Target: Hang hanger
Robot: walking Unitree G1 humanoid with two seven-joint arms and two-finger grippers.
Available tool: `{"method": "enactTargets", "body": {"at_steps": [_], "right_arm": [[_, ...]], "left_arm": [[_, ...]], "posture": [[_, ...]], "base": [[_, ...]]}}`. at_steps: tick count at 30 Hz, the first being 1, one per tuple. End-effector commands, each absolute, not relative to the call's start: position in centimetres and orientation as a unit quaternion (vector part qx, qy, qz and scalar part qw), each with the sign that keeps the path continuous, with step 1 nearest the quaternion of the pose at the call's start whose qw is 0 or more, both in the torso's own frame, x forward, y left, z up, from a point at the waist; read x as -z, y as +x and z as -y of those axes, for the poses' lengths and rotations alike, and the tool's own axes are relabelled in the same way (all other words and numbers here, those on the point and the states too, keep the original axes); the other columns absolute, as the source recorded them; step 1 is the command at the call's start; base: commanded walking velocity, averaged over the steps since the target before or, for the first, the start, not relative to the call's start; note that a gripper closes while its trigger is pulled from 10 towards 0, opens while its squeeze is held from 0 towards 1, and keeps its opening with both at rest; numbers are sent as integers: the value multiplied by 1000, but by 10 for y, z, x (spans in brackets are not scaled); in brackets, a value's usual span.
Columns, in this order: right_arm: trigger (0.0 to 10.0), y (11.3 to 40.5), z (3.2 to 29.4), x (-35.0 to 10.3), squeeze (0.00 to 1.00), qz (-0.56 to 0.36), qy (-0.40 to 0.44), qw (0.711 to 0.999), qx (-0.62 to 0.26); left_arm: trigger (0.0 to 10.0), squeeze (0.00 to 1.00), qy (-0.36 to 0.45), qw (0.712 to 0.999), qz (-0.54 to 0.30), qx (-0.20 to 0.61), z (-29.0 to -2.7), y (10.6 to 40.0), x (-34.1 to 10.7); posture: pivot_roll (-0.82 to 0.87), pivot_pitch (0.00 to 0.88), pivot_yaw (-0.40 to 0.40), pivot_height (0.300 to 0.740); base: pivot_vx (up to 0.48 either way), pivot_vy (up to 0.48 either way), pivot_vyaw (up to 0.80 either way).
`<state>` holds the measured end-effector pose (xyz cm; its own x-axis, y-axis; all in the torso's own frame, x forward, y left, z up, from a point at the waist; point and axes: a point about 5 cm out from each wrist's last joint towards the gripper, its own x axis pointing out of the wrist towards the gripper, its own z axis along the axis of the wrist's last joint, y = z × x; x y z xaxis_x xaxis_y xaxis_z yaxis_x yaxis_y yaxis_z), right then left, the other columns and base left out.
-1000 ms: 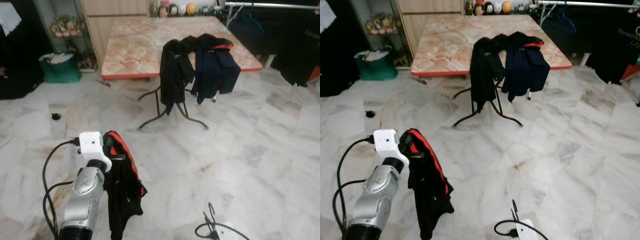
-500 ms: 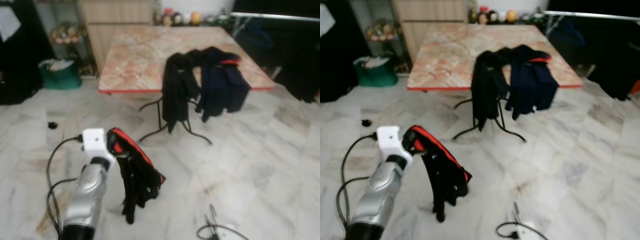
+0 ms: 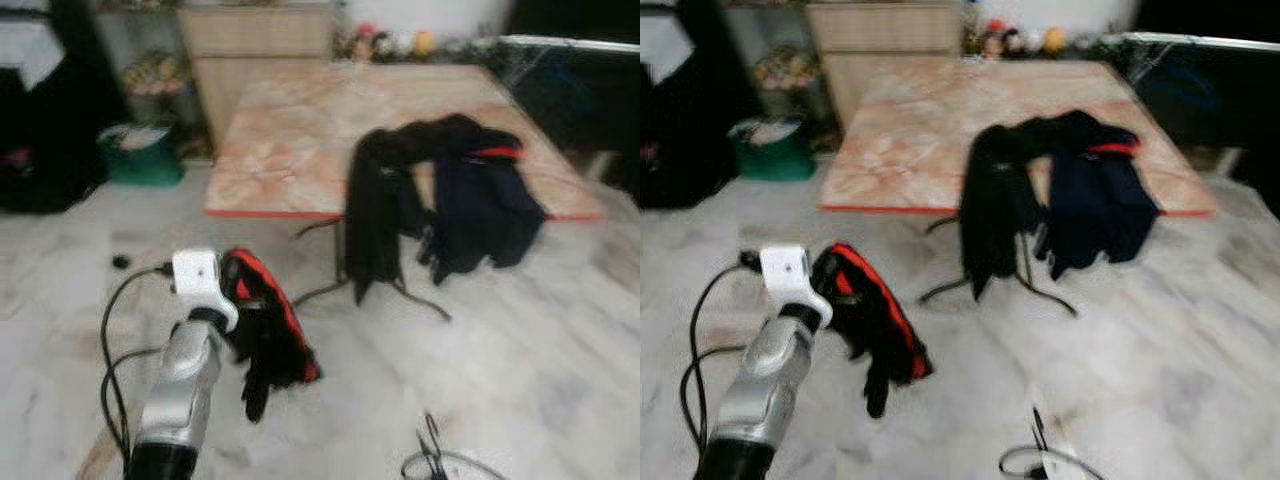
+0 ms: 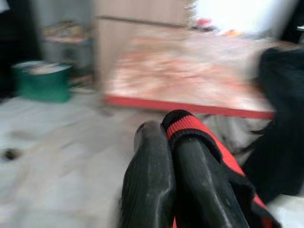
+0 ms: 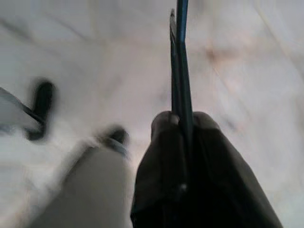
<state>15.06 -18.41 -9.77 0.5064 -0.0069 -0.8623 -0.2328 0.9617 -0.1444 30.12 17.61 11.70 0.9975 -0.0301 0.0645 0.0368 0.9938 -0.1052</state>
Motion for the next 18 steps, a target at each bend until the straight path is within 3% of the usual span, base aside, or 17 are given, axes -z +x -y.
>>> {"method": "enactTargets", "body": {"at_steps": [1, 13, 18], "right_arm": [[10000, 142, 191, 100, 0, -505, -123, 852, -58], [10000, 142, 191, 100, 0, -505, -122, 852, -62], [10000, 142, 191, 100, 0, -506, -123, 851, -63]], "left_arm": [[10000, 0, -55, 996, 52, 35, -164, 305, -128], [10000, 0, -63, 994, 81, 48, -161, 304, -144], [10000, 0, -60, 987, 113, 95, -151, 303, -172]], "posture": [[60, 0, 9, 740], [61, 0, 7, 740], [72, 0, 7, 740]], "base": [[409, 0, 0], [408, 0, 0], [0, 0, 0]]}}
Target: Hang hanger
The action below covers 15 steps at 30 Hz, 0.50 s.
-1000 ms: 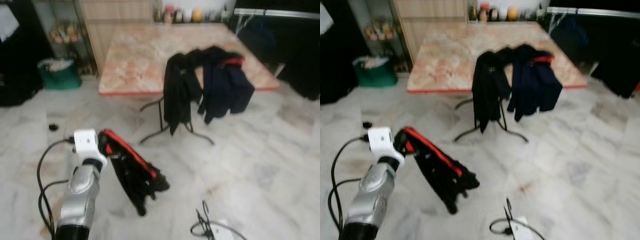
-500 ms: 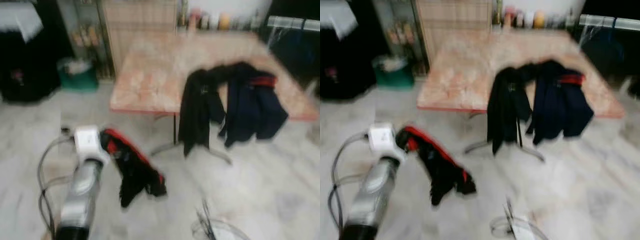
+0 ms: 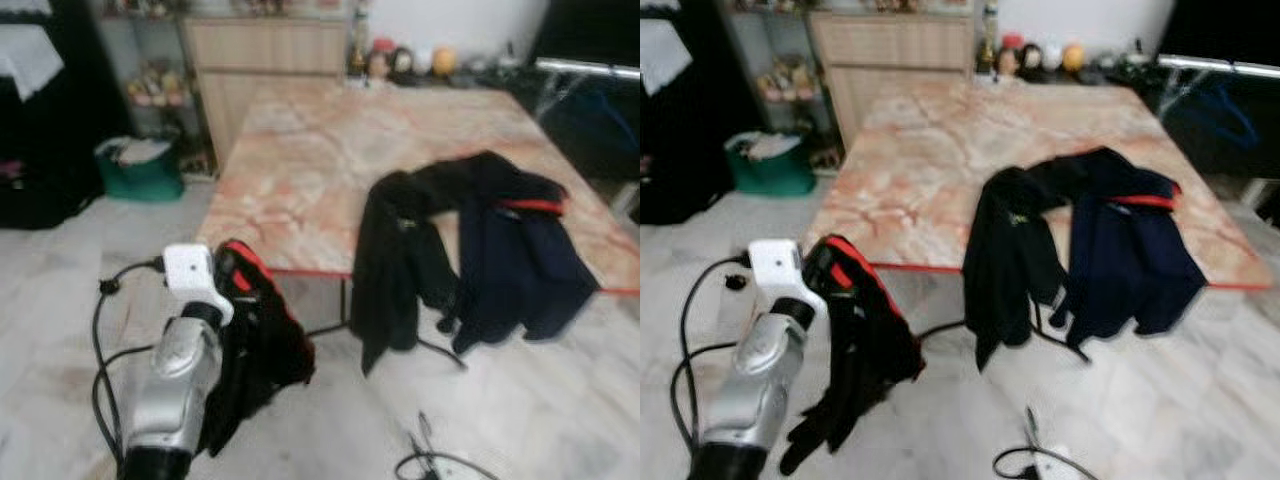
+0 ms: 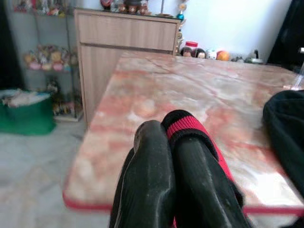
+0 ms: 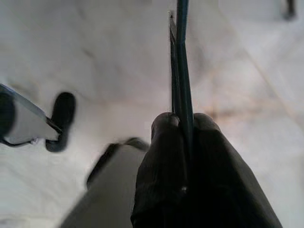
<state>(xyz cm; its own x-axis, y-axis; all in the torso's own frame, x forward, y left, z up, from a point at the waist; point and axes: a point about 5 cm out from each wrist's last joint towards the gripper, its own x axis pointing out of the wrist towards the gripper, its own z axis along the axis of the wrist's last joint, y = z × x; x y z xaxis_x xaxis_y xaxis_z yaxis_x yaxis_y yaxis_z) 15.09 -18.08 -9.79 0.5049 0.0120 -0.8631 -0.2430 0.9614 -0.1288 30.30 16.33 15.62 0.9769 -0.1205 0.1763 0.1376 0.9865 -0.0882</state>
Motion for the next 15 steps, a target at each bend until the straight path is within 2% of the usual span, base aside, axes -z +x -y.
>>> {"method": "enactTargets", "body": {"at_steps": [1, 6, 13, 15], "right_arm": [[10000, 142, 191, 100, 0, -506, -123, 851, -63], [10000, 143, 192, 100, 0, -502, -124, 854, -51], [10000, 142, 193, 100, 0, -501, -120, 857, -34], [10000, 141, 192, 100, 0, -501, -121, 856, -33]], "left_arm": [[10000, 0, -58, 987, 114, 100, -150, 303, -173], [10000, 0, -63, 980, 133, 137, -137, 305, -196], [10000, 0, -65, 981, 134, 124, -134, 312, -212], [10000, 0, -91, 976, 152, 123, -135, 314, -231]], "posture": [[72, 0, 7, 740], [72, 0, 7, 740], [77, 0, 12, 740], [84, 0, 15, 740]], "base": [[0, 0, 0], [0, 0, 0], [0, 0, 0], [0, 0, 0]]}}
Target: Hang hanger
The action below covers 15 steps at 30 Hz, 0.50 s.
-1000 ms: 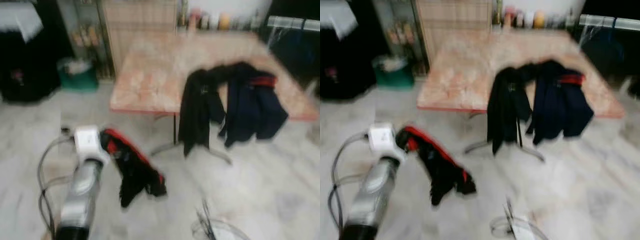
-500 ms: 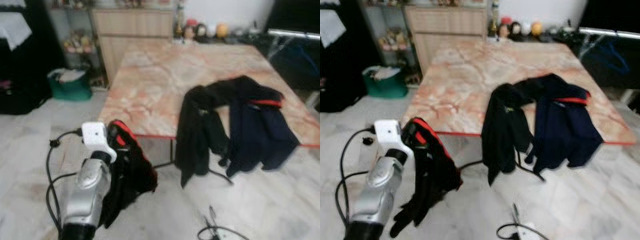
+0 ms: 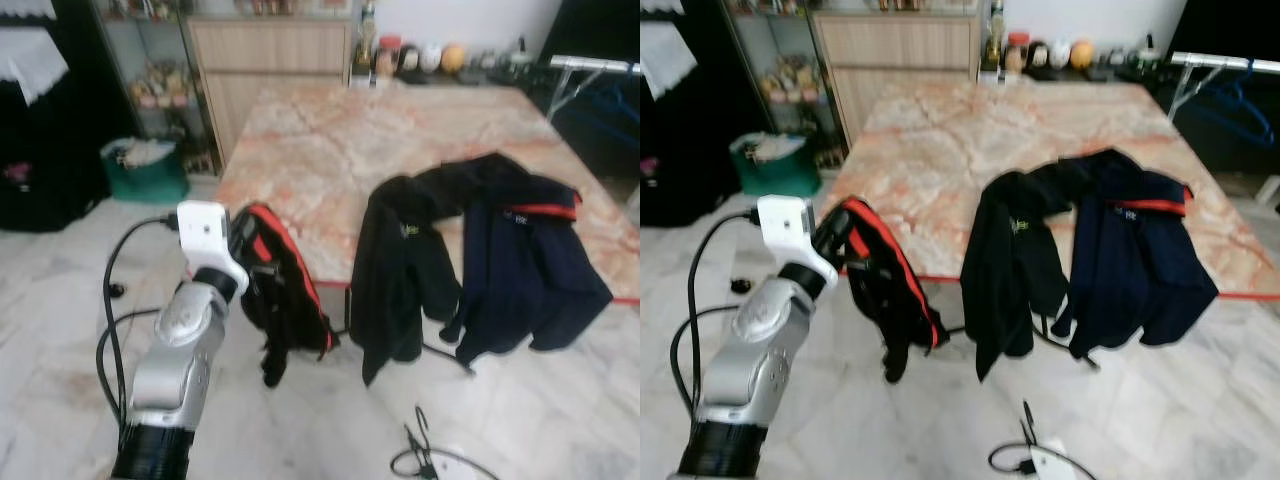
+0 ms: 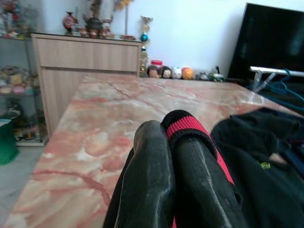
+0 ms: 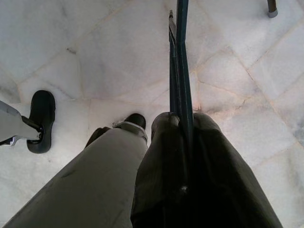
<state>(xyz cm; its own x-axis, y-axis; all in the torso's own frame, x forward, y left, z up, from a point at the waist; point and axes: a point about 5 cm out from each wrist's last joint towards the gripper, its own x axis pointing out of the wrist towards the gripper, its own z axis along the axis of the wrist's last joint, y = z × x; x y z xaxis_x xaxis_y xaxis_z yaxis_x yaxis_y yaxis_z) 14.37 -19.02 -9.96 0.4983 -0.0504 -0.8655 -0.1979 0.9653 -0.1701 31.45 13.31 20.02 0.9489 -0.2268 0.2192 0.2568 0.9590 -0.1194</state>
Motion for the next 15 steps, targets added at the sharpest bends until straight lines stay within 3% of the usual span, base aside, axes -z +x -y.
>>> {"method": "enactTargets", "body": {"at_steps": [1, 6, 15], "right_arm": [[10000, 141, 192, 100, 0, -501, -121, 856, -32], [10000, 141, 191, 100, 0, -499, -118, 858, -28], [10000, 141, 190, 100, 0, -494, -115, 861, -20]], "left_arm": [[10000, 0, -93, 975, 159, 122, -135, 315, -236], [10000, 0, -76, 970, 199, 120, -139, 318, -261], [10000, 0, 4, 976, 177, 129, -161, 306, -250]], "posture": [[84, 0, 15, 740], [82, 0, 24, 740], [86, 0, 27, 740]], "base": [[0, 0, 0], [0, 0, 0], [0, 0, 0]]}}
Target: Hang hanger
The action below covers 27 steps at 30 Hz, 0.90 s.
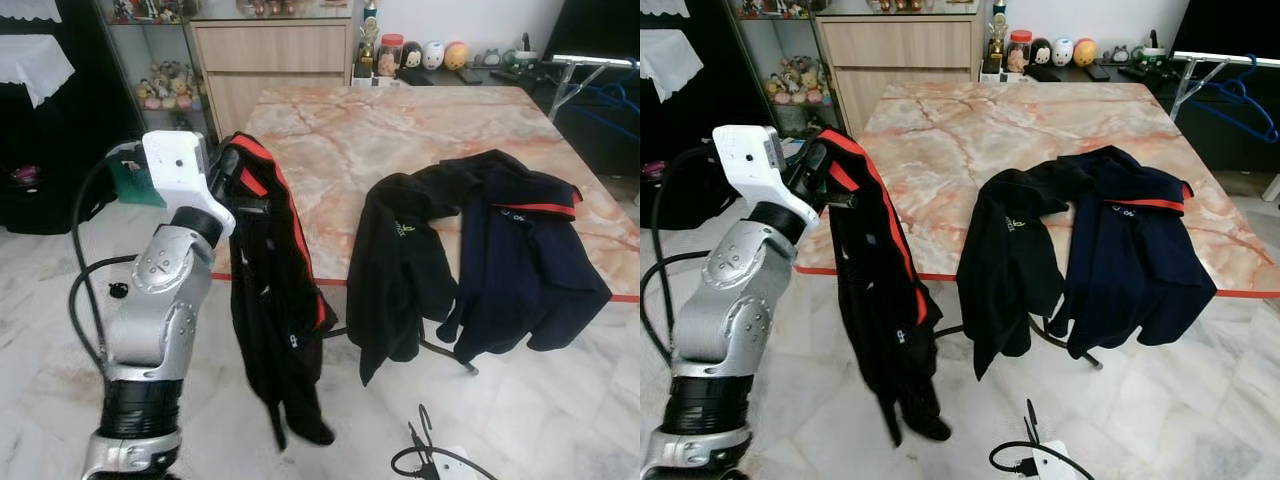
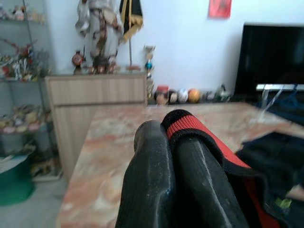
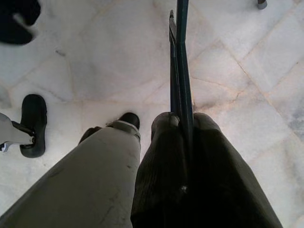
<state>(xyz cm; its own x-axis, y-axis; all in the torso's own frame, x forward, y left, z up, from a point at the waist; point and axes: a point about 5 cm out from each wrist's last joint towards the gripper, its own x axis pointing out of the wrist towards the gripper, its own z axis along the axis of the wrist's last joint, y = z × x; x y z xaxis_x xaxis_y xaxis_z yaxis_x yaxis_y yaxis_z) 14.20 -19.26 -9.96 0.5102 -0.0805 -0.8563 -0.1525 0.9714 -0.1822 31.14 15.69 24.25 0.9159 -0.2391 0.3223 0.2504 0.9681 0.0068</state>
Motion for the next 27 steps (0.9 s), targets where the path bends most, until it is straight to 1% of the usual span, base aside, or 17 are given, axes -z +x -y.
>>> {"method": "enactTargets", "body": {"at_steps": [1, 6, 13, 18, 27], "right_arm": [[10000, 141, 190, 100, 0, -494, -115, 861, -20], [10000, 141, 191, 100, 0, -493, -112, 863, -17], [10000, 140, 193, 100, 0, -496, -106, 862, -5], [10000, 140, 193, 100, 0, -496, -99, 863, 0], [10000, 141, 193, 100, 0, -498, -109, 860, -11]], "left_arm": [[10000, 0, 12, 976, 175, 128, -164, 305, -249], [10000, 0, 28, 979, 162, 118, -178, 300, -244], [10000, 0, 30, 980, 164, 111, -179, 299, -245], [10000, 0, 31, 980, 166, 108, -181, 301, -247], [10000, 0, 30, 981, 168, 96, -181, 302, -248]], "posture": [[87, 0, 27, 740], [94, 0, 21, 740], [91, 0, 17, 740], [89, 0, 17, 740], [87, 0, 15, 740]], "base": [[0, 0, 0], [0, 0, 0], [0, 0, 0], [0, 0, -751], [0, 0, -781]]}}
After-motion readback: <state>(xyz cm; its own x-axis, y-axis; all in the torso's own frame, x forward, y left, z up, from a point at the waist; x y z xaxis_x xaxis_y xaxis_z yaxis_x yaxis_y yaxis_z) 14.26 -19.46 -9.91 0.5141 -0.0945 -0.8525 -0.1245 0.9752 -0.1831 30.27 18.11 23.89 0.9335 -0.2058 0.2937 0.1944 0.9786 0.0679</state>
